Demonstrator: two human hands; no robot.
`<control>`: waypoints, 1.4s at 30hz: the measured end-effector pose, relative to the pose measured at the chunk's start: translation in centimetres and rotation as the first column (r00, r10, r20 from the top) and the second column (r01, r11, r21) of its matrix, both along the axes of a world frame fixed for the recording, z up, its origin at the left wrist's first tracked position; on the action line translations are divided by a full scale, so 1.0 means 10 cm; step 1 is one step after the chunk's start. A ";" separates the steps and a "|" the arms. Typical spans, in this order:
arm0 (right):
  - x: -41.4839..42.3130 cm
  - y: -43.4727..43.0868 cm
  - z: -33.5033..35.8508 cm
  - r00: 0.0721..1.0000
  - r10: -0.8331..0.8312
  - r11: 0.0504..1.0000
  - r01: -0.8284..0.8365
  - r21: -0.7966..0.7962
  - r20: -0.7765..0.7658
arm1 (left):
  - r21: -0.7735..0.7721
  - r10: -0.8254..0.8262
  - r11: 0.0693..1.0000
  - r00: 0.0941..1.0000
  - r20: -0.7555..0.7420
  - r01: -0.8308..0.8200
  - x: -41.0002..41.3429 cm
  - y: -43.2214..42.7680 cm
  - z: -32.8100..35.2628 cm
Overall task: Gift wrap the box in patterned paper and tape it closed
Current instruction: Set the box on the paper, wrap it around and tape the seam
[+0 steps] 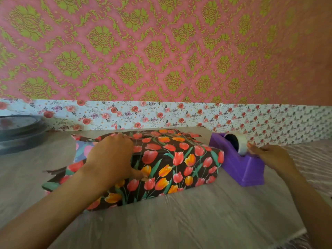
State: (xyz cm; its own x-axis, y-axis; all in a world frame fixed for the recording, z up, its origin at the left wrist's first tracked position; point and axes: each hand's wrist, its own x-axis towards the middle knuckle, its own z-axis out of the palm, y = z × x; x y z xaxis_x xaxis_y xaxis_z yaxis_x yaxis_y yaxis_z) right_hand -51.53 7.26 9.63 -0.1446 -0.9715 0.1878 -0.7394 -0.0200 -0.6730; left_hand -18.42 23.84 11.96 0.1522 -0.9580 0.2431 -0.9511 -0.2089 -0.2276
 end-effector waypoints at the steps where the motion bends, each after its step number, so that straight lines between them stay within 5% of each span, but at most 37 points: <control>1: -0.02 -0.03 -0.01 1.000 0.002 1.000 -0.003 0.011 0.028 | -0.001 -0.001 1.000 1.000 0.004 0.001 0.00 0.00 0.00; 10: -0.09 -0.23 0.06 0.967 0.010 0.995 0.014 -0.094 0.254 | 0.001 -0.025 1.000 1.000 0.010 0.025 0.00 0.01 0.00; 13: -0.05 -0.18 0.12 0.962 0.027 0.998 -0.042 0.049 0.273 | 0.001 -0.027 1.000 0.999 0.018 0.027 -0.01 0.01 -0.01; 15: -0.03 -0.19 0.10 0.906 0.031 0.996 -0.063 0.063 0.422 | 0.006 -0.025 1.000 0.999 0.028 0.025 0.00 0.01 -0.01; 19: 0.00 -0.23 -0.01 0.541 -0.019 0.991 0.120 -0.054 0.841 | 0.000 -0.027 1.000 0.999 0.018 0.027 0.00 0.01 -0.02; 24: -0.05 -0.07 -0.27 0.187 0.108 0.980 0.147 -0.136 0.977 | 0.010 -0.003 1.000 0.999 0.041 0.002 -0.01 0.01 -0.02; 26: -0.09 0.04 -0.41 0.199 0.180 0.971 0.119 -0.206 0.963 | 0.018 0.006 1.000 0.999 0.053 -0.007 -0.01 0.01 -0.02; 29: -0.16 0.20 -0.55 0.438 0.107 0.991 0.024 -0.131 0.892 | 0.025 0.020 0.999 0.999 0.047 -0.022 -0.02 0.02 -0.01; 31: -0.18 0.26 -0.56 0.518 0.022 0.999 0.010 -0.032 0.855 | 0.043 0.033 0.998 0.999 0.038 -0.035 -0.03 0.04 0.00; 33: -0.16 0.27 -0.56 0.490 -0.056 0.998 0.034 0.045 0.870 | 0.048 0.039 0.998 0.999 0.028 -0.040 -0.06 0.06 0.02; 37: 0.01 0.30 -0.65 0.263 -0.139 0.990 0.025 0.138 0.955 | 0.011 0.053 0.999 0.997 0.056 -0.053 -0.12 0.09 -0.02; 40: 0.07 0.45 -0.67 0.110 -0.071 0.997 0.034 0.067 0.991 | -0.022 0.125 0.992 0.988 0.087 -0.124 -0.21 0.14 -0.07; 42: 0.18 0.63 -0.57 0.129 0.076 0.997 0.015 -0.079 0.989 | -0.049 0.161 0.986 0.982 0.095 -0.157 -0.34 0.21 -0.09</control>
State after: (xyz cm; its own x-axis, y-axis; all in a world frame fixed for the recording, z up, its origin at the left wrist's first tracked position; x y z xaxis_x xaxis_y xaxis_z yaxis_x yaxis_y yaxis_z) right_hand -49.72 13.58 3.97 -0.2194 -0.9747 -0.0427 0.5717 -0.0930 -0.8152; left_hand -21.86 25.92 11.08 0.2752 -0.9124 0.3029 -0.8783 -0.3667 -0.3067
